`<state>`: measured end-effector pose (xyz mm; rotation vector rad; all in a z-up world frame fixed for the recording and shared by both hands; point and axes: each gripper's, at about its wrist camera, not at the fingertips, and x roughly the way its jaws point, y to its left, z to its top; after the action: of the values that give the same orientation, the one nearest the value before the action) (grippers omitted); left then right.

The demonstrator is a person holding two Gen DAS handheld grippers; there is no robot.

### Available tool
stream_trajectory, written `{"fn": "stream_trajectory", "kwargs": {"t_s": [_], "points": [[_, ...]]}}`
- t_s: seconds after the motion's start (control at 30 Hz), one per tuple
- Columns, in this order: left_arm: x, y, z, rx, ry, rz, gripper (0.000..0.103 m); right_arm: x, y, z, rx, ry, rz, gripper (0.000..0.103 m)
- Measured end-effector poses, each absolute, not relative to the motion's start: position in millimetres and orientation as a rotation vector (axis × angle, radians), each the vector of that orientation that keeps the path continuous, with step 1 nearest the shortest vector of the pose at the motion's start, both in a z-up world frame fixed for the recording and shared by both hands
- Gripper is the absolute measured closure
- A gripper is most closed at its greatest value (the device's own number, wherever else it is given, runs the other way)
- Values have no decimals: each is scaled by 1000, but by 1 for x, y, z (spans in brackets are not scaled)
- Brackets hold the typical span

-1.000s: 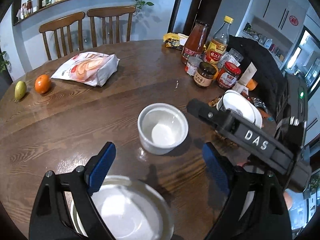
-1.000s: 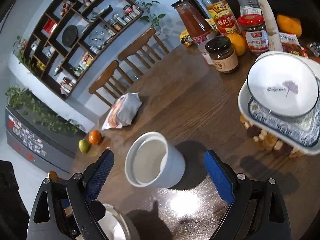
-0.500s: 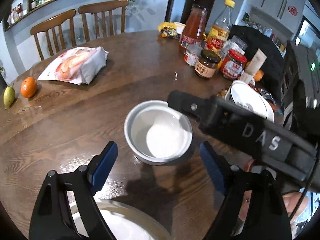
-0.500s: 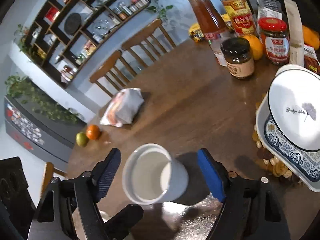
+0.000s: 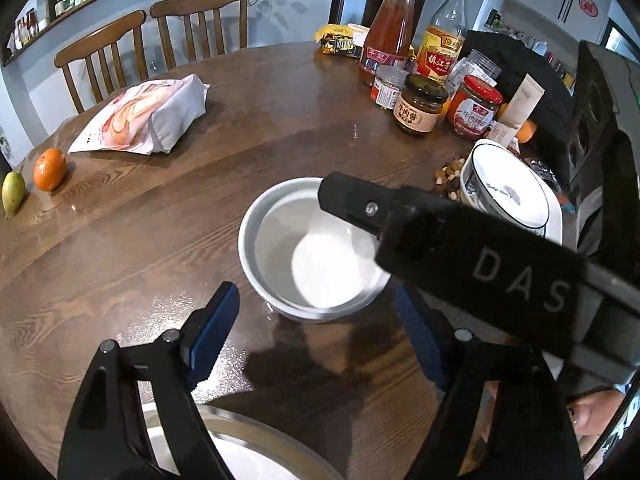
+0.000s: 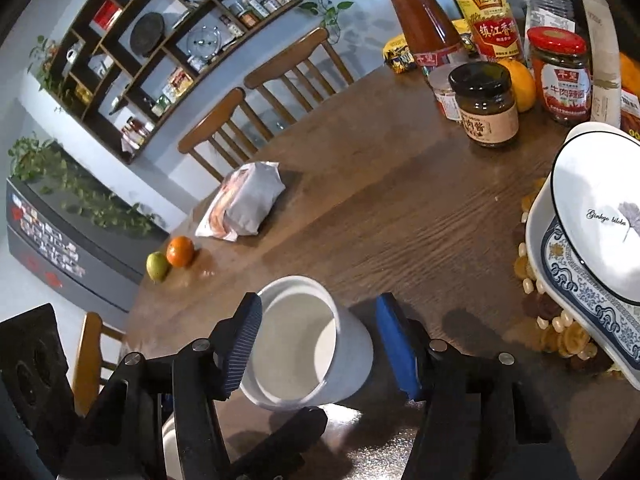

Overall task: Organize plates and bowls
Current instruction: 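Move the right tool to the white ceramic pot and grasp its rim, then lift the white pot with the right tool and carry it toward the stack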

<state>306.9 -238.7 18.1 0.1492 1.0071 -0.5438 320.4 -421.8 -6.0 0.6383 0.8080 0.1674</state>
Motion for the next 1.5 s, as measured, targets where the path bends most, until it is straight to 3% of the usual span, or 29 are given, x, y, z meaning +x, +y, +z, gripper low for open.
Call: {"fn": "stream_trajectory", "kwargs": {"t_s": [0.17, 0.27, 0.97, 1.13, 1.33, 1.5], "points": [[310, -239, 14, 144, 1028, -539, 31, 321, -421, -9, 643, 814, 187, 42], [311, -239, 12, 130, 1048, -553, 35, 321, -421, -10, 630, 827, 189, 54], [322, -230, 6, 15, 1129, -584, 33, 327, -419, -23, 648, 862, 219, 54], [323, -231, 3, 31, 1126, -561, 23, 333, -417, -30, 638, 895, 216, 54], [325, -230, 1, 24, 1118, -568, 23, 336, -418, -35, 648, 913, 221, 54], [324, -231, 1, 10, 1109, -591, 30, 336, -416, -36, 664, 910, 220, 54]]}}
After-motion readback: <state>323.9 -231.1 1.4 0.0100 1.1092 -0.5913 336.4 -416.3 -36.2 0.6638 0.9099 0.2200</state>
